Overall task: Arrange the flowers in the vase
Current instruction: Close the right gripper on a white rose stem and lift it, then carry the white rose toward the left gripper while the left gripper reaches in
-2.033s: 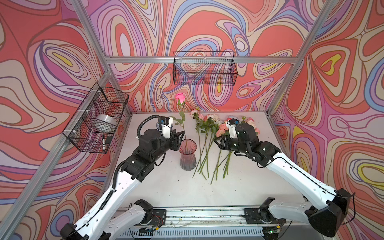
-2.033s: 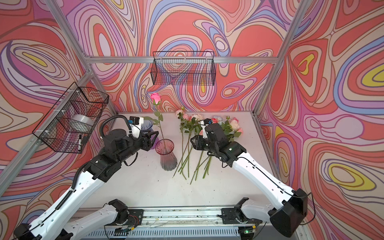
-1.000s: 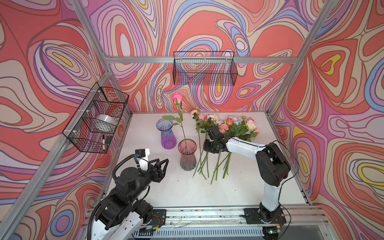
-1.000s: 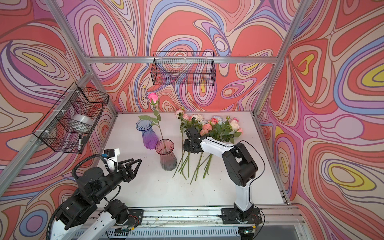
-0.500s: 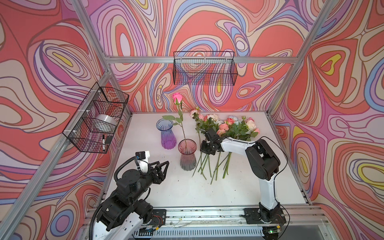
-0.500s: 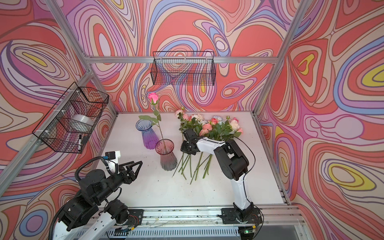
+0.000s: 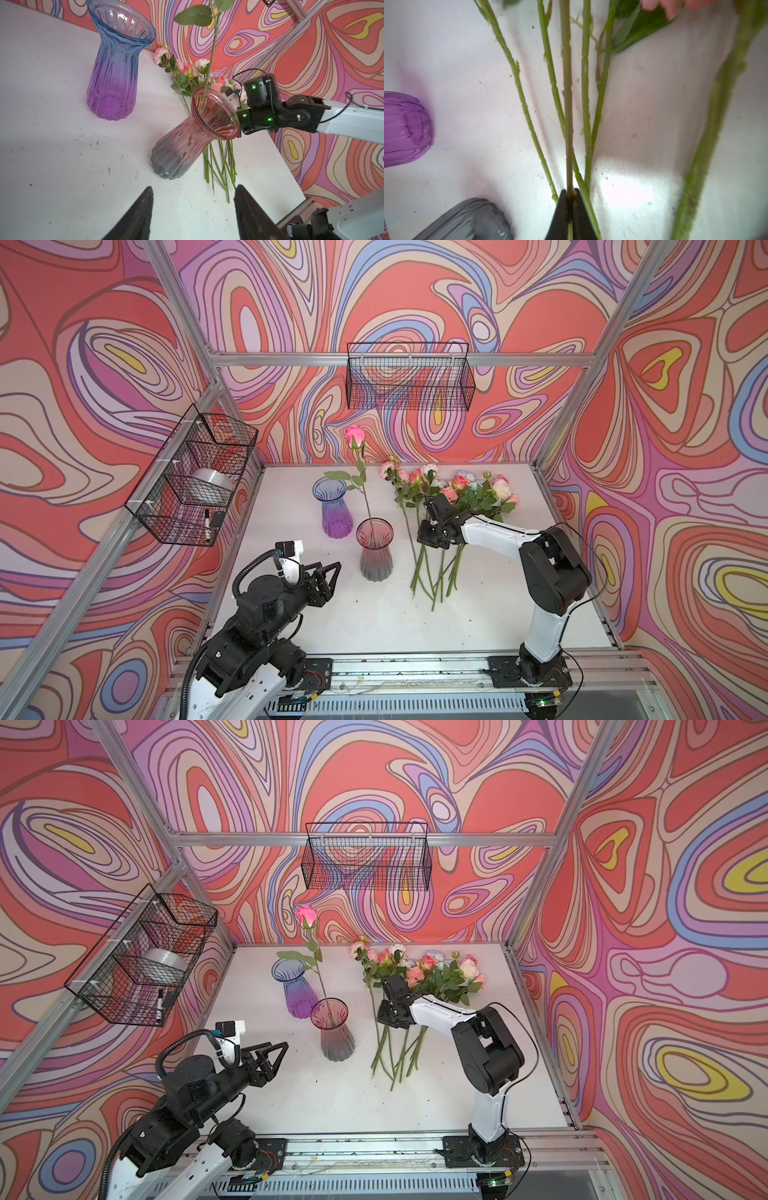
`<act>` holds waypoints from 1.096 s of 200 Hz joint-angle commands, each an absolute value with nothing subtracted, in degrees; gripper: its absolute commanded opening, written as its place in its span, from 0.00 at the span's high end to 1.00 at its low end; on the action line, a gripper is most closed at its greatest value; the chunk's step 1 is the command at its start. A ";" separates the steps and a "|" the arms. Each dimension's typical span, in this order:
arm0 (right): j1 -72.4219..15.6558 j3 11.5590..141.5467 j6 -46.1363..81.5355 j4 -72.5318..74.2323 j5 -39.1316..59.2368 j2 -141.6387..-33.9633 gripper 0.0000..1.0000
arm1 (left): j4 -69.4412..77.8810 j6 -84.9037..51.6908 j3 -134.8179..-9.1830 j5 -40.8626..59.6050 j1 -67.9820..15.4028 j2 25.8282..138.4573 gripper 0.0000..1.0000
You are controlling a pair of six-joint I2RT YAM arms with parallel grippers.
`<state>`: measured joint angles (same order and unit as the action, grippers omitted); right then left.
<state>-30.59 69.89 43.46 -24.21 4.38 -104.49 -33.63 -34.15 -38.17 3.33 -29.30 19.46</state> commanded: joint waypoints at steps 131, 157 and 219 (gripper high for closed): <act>-30.59 60.09 34.82 -24.07 13.84 -79.12 1.00 | -21.92 -35.47 -46.99 16.44 -30.20 35.82 0.42; -30.85 56.47 34.29 -23.88 16.28 -73.36 1.00 | -18.57 -36.14 -47.29 15.04 -33.07 38.52 0.41; -31.96 49.13 33.53 -19.63 22.15 -60.85 1.00 | -11.23 -32.08 -55.08 7.21 -46.84 52.24 0.41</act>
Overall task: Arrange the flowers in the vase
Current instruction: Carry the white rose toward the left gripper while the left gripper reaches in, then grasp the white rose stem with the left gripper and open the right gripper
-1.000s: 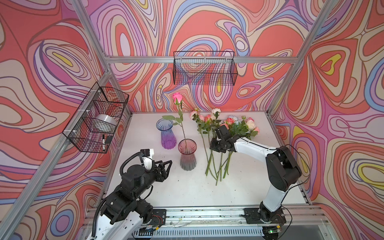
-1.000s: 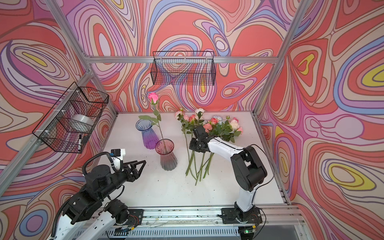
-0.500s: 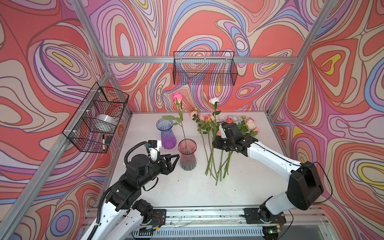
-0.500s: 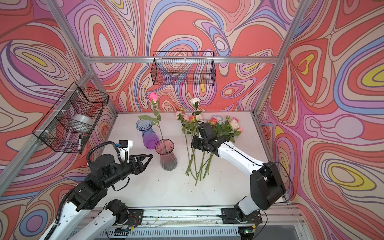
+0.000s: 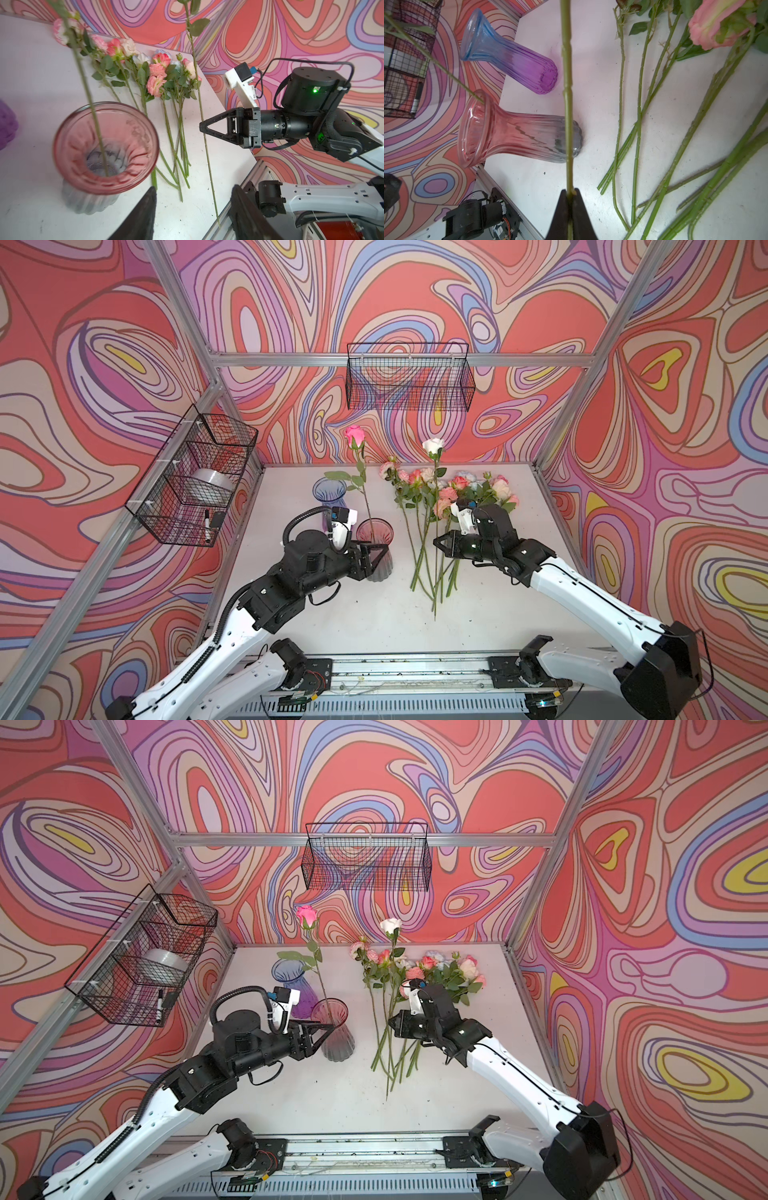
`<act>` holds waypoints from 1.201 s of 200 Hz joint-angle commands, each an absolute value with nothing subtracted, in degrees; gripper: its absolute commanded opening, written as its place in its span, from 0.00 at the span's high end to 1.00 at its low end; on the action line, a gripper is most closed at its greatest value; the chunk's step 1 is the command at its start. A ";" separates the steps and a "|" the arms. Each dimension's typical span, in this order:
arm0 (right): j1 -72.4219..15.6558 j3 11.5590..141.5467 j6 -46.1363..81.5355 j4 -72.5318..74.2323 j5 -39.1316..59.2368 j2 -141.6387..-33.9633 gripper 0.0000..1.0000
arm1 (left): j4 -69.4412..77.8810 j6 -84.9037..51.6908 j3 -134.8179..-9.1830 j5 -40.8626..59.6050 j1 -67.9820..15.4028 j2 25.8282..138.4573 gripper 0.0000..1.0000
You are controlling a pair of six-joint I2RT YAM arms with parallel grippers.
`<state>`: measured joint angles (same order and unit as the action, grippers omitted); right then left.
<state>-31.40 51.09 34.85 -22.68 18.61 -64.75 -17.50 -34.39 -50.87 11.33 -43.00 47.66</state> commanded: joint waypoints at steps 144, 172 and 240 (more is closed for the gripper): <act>-32.26 45.81 34.28 -16.89 31.35 -53.18 1.00 | 0.68 -35.48 -68.99 14.22 -48.52 78.84 0.50; -32.26 46.14 34.27 -16.17 32.22 -53.43 1.00 | 0.00 -35.32 -69.71 14.36 -48.53 80.59 0.57; -32.26 46.71 34.33 -14.99 32.83 -54.76 1.00 | 0.86 -35.57 -69.79 13.93 -48.52 81.04 0.86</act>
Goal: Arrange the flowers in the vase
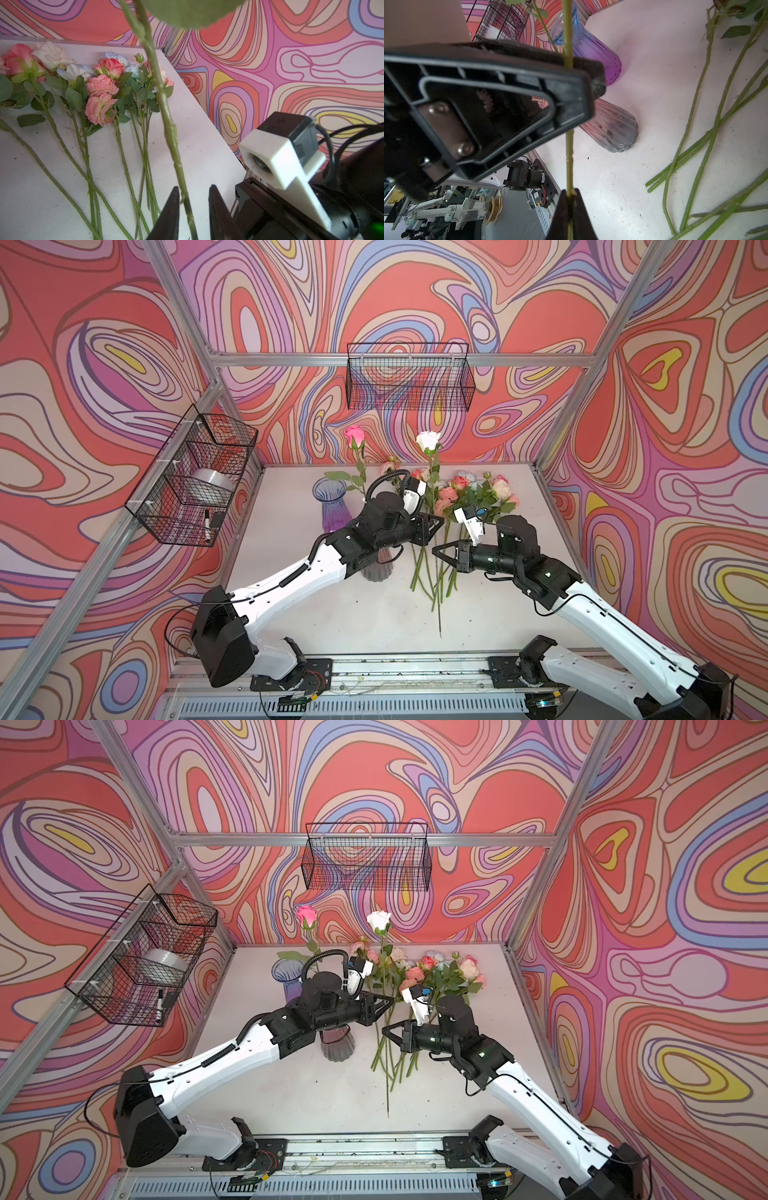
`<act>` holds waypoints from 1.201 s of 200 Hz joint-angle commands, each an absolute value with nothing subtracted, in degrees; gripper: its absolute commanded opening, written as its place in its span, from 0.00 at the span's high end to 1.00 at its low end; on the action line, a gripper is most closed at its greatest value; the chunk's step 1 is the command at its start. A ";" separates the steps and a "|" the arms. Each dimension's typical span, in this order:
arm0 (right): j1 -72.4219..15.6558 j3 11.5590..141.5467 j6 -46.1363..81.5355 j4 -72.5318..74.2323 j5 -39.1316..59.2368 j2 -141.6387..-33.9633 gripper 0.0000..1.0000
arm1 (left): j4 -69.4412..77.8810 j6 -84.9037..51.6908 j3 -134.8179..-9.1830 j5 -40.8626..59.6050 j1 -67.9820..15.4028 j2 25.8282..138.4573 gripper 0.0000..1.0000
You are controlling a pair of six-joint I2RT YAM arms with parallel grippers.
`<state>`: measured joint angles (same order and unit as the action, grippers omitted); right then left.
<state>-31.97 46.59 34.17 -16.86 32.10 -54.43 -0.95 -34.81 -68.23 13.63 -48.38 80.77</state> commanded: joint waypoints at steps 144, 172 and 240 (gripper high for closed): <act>-32.32 47.30 33.32 -24.69 11.57 -49.54 0.61 | -11.95 -21.06 -81.47 -1.23 -48.43 72.94 1.00; -32.26 46.79 34.13 -25.22 8.48 -49.35 0.61 | -12.33 -12.77 -85.05 -8.58 -48.33 70.41 1.00; -32.26 47.00 35.80 -24.61 7.63 -51.07 0.61 | -0.24 1.91 -84.59 -18.09 -47.07 68.89 1.00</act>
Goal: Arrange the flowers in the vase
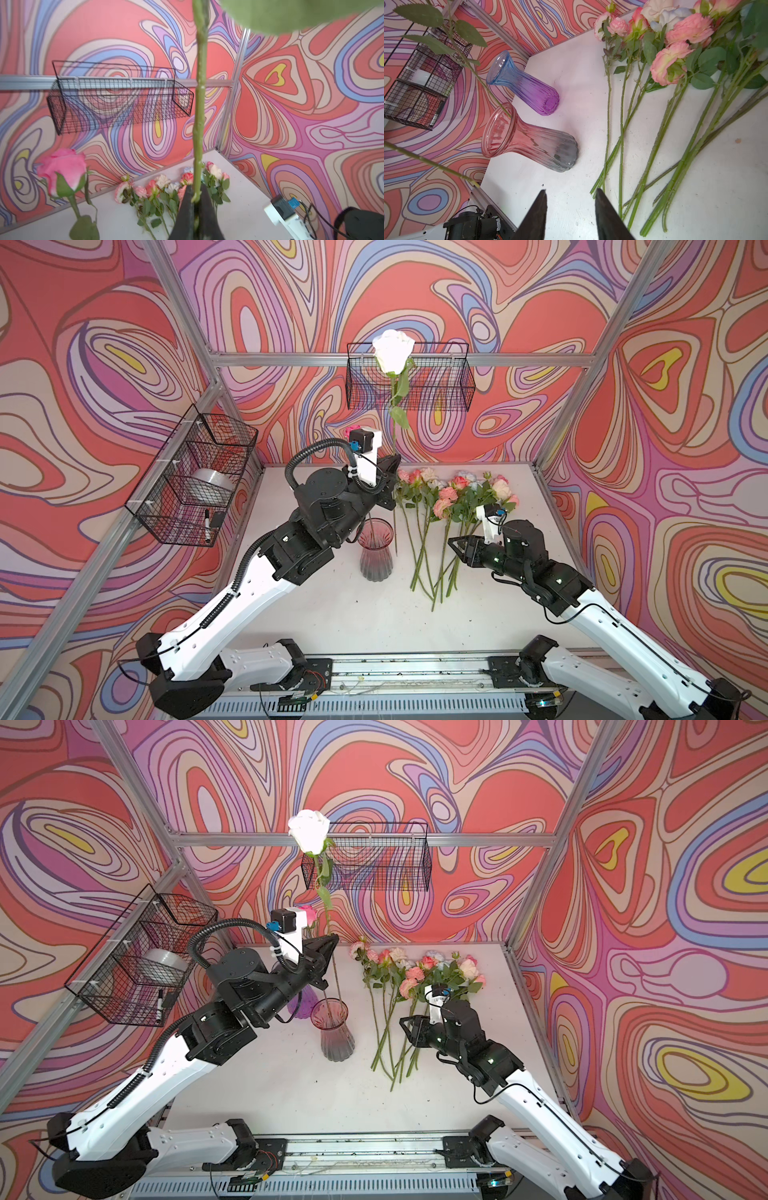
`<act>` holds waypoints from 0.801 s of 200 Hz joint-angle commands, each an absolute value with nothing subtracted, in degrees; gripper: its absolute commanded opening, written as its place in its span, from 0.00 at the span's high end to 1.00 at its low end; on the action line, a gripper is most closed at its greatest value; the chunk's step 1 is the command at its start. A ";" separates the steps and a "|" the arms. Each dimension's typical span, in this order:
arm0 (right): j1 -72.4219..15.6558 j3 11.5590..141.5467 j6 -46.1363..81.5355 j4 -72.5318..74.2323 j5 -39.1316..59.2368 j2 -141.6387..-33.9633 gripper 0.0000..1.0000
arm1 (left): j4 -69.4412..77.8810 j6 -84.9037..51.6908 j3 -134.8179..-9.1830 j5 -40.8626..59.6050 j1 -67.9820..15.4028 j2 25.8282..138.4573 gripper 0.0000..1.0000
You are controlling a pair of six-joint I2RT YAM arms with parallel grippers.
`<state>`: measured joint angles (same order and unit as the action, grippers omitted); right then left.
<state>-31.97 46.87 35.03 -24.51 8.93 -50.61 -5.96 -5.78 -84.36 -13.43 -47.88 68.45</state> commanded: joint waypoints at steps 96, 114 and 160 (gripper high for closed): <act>-32.26 45.86 36.70 -24.96 7.43 -50.98 0.60 | 5.49 -2.55 -76.33 -14.32 -40.61 70.67 1.00; -32.26 45.40 37.00 -24.97 7.55 -50.97 0.61 | 5.08 -5.29 -73.04 -13.17 -40.61 70.10 1.00; -32.26 44.97 37.10 -24.24 8.08 -52.02 0.60 | 2.20 -9.68 -65.57 -11.51 -40.61 67.84 1.00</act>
